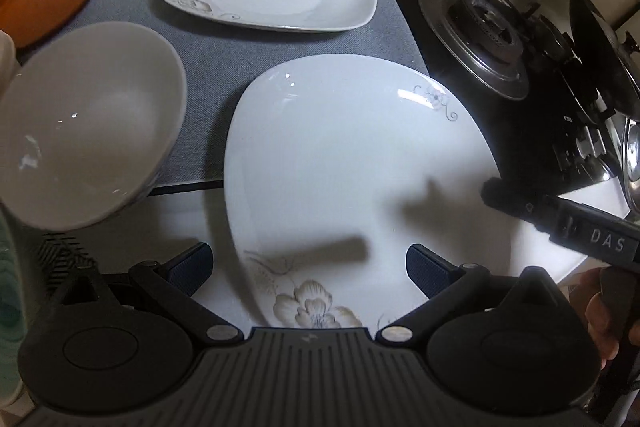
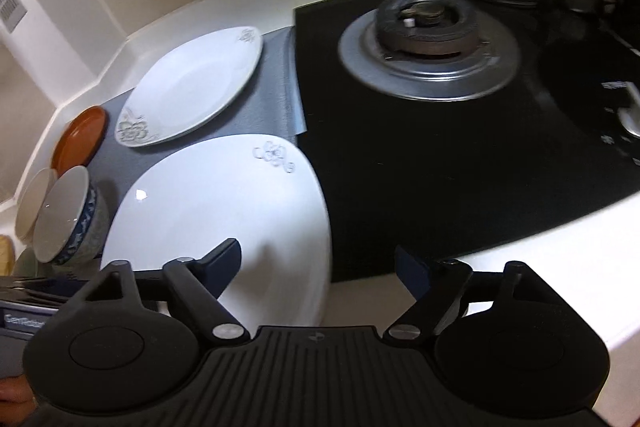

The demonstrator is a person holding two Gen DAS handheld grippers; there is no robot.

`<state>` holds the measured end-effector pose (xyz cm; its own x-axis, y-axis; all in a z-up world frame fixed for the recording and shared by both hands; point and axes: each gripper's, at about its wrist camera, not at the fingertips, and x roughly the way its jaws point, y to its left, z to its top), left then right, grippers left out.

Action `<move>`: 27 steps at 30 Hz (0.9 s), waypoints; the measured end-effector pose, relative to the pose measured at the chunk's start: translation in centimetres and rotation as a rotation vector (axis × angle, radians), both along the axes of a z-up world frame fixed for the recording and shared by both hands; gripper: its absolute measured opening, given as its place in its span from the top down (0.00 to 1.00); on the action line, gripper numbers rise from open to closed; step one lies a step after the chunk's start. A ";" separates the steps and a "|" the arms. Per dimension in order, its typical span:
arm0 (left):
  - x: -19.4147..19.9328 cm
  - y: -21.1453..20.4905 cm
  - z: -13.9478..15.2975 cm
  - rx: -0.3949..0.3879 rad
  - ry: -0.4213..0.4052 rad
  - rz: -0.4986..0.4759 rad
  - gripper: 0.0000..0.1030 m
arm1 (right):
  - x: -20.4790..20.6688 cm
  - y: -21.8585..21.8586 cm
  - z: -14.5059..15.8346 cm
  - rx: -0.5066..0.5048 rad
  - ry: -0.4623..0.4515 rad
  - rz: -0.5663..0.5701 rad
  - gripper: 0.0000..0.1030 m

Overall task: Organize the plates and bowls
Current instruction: 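Reach the left gripper to the large white floral plate rim and close, then lift the white plate with the left gripper over the other white plate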

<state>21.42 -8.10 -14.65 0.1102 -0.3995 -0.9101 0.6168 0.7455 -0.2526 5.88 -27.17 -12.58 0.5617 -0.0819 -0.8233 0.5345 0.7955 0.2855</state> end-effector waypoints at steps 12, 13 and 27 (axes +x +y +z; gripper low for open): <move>0.8 -0.2 0.0 -0.060 0.010 0.098 0.22 | 1.8 -0.6 -1.3 0.012 0.014 0.104 0.73; 0.9 -0.1 0.1 -0.061 0.006 0.115 0.27 | 1.7 -0.7 -1.3 -0.004 0.016 0.102 0.80; 2.0 0.6 1.1 -0.082 -0.048 0.133 0.74 | 0.8 -2.2 -0.1 -0.012 -0.036 0.074 0.85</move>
